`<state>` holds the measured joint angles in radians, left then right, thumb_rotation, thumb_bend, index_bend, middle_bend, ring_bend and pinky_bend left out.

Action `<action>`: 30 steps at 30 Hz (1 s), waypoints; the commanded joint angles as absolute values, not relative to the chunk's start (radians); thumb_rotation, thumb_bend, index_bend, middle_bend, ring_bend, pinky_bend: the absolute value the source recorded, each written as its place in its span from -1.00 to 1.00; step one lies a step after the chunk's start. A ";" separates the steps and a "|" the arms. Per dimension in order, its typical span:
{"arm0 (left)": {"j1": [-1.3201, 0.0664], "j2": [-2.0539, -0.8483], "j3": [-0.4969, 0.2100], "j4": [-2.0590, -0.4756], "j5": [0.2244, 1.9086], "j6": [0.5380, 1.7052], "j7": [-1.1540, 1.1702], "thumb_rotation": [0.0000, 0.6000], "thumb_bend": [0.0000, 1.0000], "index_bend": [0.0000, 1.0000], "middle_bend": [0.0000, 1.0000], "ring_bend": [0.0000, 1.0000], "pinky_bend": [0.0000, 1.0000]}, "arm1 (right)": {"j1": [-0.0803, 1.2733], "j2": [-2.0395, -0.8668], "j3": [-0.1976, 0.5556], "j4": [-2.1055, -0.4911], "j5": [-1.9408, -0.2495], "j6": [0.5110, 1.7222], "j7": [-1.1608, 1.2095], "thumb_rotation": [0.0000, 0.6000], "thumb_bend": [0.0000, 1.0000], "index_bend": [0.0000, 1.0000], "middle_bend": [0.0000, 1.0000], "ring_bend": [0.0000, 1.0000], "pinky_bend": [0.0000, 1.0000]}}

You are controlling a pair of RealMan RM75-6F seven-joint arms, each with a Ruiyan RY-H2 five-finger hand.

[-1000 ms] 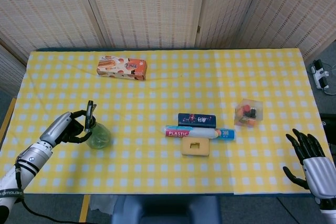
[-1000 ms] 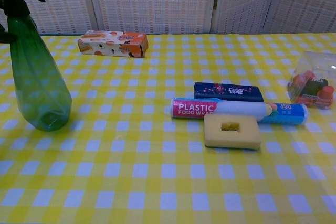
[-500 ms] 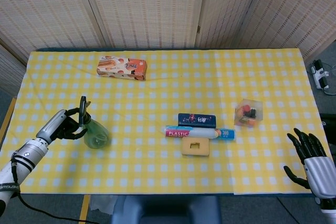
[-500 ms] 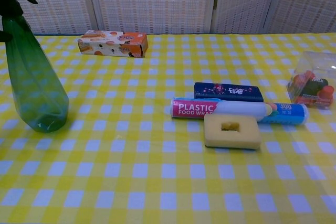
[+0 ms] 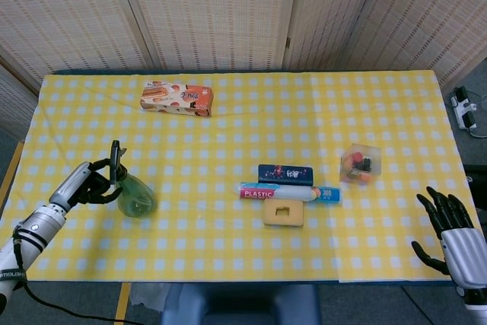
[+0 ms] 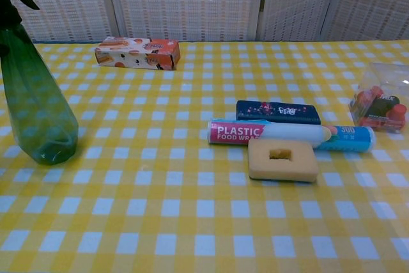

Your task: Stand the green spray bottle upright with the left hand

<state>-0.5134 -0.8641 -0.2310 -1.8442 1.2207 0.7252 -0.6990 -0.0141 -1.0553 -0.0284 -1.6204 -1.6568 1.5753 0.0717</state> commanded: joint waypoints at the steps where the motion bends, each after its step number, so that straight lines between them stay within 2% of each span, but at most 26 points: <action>1: -0.507 -0.871 -0.225 -1.827 1.255 0.730 -0.724 1.00 0.02 0.28 1.00 1.00 1.00 | -0.013 -1.056 -0.029 -1.621 -1.656 1.573 0.070 1.00 -0.34 -1.00 -1.00 -1.00 -1.00; 5: -0.500 -0.874 -0.219 -1.815 1.302 0.745 -0.753 1.00 -0.36 0.03 1.00 1.00 1.00 | -0.014 -1.055 -0.028 -1.622 -1.655 1.573 0.068 1.00 -0.34 -1.00 -1.00 -1.00 -1.00; 11: -0.496 -0.873 -0.216 -1.806 1.328 0.766 -0.788 1.00 -0.57 -0.10 1.00 1.00 1.00 | -0.015 -1.056 -0.027 -1.621 -1.656 1.577 0.069 1.00 -0.34 -1.00 -1.00 -1.00 -1.00; 15: -0.491 -0.868 -0.211 -1.807 1.347 0.781 -0.803 1.00 -0.64 -0.20 1.00 1.00 1.00 | -0.016 -1.055 -0.027 -1.621 -1.657 1.579 0.070 1.00 -0.34 -1.00 -1.00 -1.00 -1.00; 23: -0.483 -0.857 -0.193 -1.790 1.394 0.804 -0.868 1.00 -0.70 -0.52 1.00 1.00 1.00 | -0.017 -1.055 -0.029 -1.620 -1.661 1.581 0.072 1.00 -0.34 -1.00 -1.00 -1.00 -1.00; 30: -0.466 -0.845 -0.174 -1.764 1.447 0.848 -0.947 1.00 -0.73 -0.69 1.00 1.00 1.00 | -0.018 -1.055 -0.028 -1.619 -1.663 1.585 0.074 1.00 -0.34 -1.00 -1.00 -1.00 -1.00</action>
<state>-0.4723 -0.8484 -0.1808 -1.7734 1.4329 0.8356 -0.9317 -0.0184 -1.0546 -0.0285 -1.6191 -1.6626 1.5847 0.0736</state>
